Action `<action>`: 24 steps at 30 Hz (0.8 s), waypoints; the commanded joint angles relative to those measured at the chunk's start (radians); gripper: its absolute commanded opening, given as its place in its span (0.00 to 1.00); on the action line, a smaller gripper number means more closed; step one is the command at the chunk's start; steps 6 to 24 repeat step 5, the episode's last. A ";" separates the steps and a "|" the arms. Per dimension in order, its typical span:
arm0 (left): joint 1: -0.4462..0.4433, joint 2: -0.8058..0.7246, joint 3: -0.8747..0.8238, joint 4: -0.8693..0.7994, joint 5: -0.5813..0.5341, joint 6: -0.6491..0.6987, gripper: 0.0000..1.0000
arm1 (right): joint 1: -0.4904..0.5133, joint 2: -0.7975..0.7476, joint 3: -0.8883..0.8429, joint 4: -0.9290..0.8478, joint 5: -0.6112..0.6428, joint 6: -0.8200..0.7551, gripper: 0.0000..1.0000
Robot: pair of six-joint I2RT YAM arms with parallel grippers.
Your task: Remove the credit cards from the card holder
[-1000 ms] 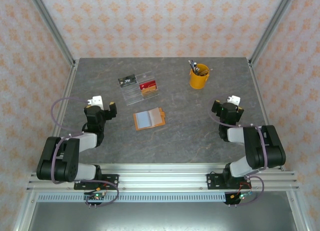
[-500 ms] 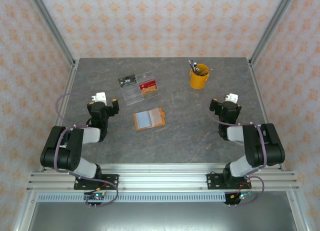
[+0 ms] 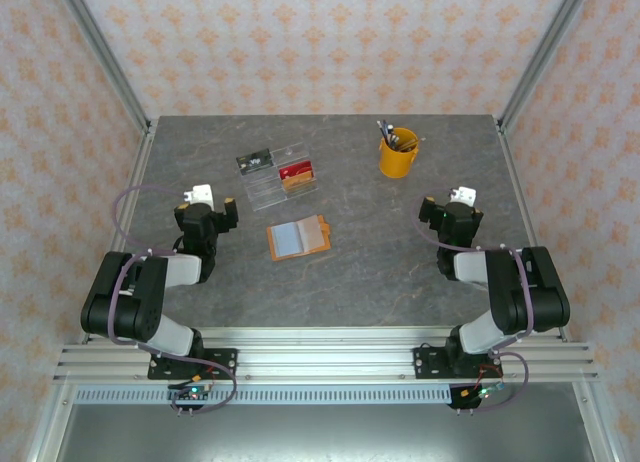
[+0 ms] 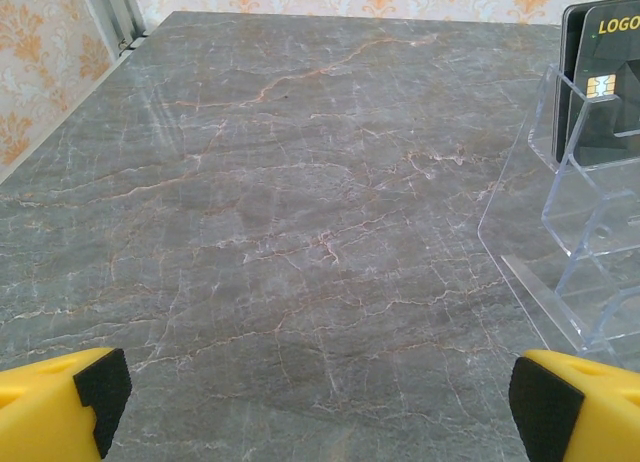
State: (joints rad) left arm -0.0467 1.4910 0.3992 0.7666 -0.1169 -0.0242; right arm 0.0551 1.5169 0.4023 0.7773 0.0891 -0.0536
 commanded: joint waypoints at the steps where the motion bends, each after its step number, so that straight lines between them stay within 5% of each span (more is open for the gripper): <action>1: -0.005 0.008 0.023 -0.013 -0.036 0.020 1.00 | -0.006 0.006 0.018 -0.003 0.001 0.005 1.00; 24: -0.005 0.006 0.020 -0.009 -0.035 0.020 1.00 | -0.006 -0.003 0.004 0.016 -0.009 -0.004 1.00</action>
